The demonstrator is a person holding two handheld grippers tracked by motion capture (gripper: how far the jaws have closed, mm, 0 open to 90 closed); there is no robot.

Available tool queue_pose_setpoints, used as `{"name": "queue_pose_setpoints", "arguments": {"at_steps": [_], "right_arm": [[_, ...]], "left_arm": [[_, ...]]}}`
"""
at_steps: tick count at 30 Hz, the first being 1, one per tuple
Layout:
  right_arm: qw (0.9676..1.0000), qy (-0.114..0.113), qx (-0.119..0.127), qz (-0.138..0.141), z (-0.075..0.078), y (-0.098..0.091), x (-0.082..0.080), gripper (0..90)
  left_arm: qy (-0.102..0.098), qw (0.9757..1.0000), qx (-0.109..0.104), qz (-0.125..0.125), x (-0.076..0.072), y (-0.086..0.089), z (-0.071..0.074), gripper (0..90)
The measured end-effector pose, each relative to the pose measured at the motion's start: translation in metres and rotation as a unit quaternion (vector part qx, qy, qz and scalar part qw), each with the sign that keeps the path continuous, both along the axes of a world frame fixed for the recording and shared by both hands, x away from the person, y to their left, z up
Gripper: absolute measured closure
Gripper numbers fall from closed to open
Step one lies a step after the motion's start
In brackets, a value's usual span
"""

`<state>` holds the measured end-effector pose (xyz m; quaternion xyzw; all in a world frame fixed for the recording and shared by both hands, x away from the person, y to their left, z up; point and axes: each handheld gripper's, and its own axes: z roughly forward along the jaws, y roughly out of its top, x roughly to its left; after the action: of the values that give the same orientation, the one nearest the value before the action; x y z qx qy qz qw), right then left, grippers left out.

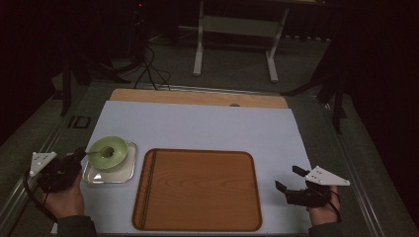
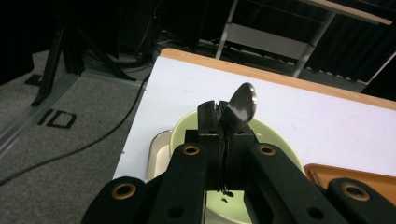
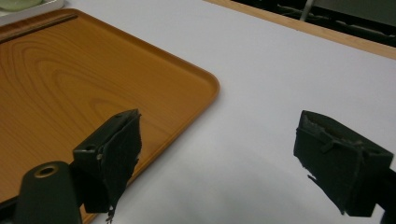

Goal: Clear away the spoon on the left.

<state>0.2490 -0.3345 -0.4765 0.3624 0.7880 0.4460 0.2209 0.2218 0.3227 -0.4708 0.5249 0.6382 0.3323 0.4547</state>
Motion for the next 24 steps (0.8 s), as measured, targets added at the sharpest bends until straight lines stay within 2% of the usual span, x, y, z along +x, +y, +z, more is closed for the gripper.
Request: {"name": "queue_pose_setpoints", "arguments": {"at_steps": [16, 24], "right_arm": [[1.0000, 0.000, 0.001, -0.001, 0.000, 0.000, 0.000, 14.5], [1.0000, 0.000, 0.001, 0.000, 0.000, 0.000, 0.000, 14.6]], "left_arm": [[-0.020, 0.9986, 0.037, -0.031, -0.005, -0.014, 0.020, 89.0], [-0.032, 0.9976, 0.042, -0.045, -0.007, -0.021, 0.031, 89.0]]}}
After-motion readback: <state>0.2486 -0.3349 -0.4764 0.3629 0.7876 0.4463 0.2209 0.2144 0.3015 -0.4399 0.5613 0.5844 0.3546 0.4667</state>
